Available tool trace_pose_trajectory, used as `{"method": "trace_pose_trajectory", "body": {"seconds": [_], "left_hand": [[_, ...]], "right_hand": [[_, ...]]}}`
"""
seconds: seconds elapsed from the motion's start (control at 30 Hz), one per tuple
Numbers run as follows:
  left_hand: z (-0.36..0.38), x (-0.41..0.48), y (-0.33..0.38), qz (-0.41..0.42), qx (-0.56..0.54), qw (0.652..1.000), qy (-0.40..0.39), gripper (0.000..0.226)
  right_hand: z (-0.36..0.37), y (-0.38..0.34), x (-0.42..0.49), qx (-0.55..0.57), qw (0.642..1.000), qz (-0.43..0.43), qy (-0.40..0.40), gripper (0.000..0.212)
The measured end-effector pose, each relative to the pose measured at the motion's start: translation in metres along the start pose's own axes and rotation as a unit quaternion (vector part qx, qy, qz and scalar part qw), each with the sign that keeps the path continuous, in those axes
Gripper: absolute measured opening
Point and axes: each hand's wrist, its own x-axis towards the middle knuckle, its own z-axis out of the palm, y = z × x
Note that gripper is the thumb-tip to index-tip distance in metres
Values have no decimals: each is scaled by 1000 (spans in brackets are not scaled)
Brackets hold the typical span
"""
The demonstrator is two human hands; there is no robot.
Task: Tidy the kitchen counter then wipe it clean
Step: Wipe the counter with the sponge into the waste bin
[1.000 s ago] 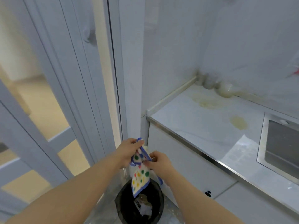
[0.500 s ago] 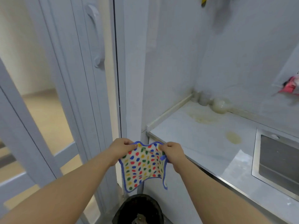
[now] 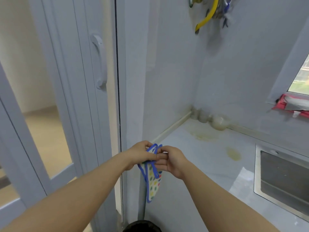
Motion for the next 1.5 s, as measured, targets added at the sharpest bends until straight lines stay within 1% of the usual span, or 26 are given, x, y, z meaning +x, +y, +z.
{"method": "trace_pose_trajectory", "body": {"seconds": [0.03,0.1,0.17,0.2,0.27,0.37,0.47,0.57,0.63,0.73,0.8,0.87,0.93,1.03,1.13,1.2,1.33,1.4,1.5], "left_hand": [[0,-1,2,16,34,999,3,26],[0,0,8,41,69,997,22,28],[0,2,15,62,83,994,33,28],[-1,4,17,71,92,992,39,28],[-2,7,21,91,103,989,51,28],[-6,13,24,113,109,986,63,26],[-6,18,27,129,120,983,45,26],[-7,23,28,148,153,977,31,25],[-8,24,28,161,190,968,29,25],[-13,28,26,177,241,954,32,22],[-16,31,27,190,276,941,42,23],[-19,34,29,197,295,934,44,25],[-18,36,32,208,308,927,37,24],[-15,41,37,224,327,918,26,21],[-12,49,43,213,326,921,-2,20],[-6,57,48,201,317,927,-21,20],[14,77,58,190,302,934,-34,21],[28,98,62,189,317,929,-35,22],[44,130,69,195,353,915,-32,21]], "right_hand": [[1,-3,-1,-24,1000,-8,6,24],[0,-7,2,-109,990,-66,64,18],[-3,-10,3,-196,958,-148,146,16],[-6,-10,3,-233,942,-180,161,21],[-13,-10,1,-320,911,-209,155,26],[-22,-6,1,-401,879,-209,152,23],[-26,-2,0,-423,873,-204,134,17],[-27,-2,-1,-489,846,-179,114,22],[-27,-4,-3,-515,834,-158,119,14],[-27,-9,-6,-505,835,-157,150,6],[-29,-14,-6,-493,840,-163,160,17],[-31,-17,-6,-471,852,-159,162,26],[-35,-17,-6,-432,869,-162,178,28],[-43,-17,-6,-355,894,-177,210,25],[-54,-20,-7,-300,918,-163,203,17],[-67,-27,-7,-291,921,-152,211,7],[-91,-34,2,-237,930,-146,241,17],[-110,-34,16,-217,931,-139,257,16],[-135,-37,39,-217,929,-133,269,8]]}}
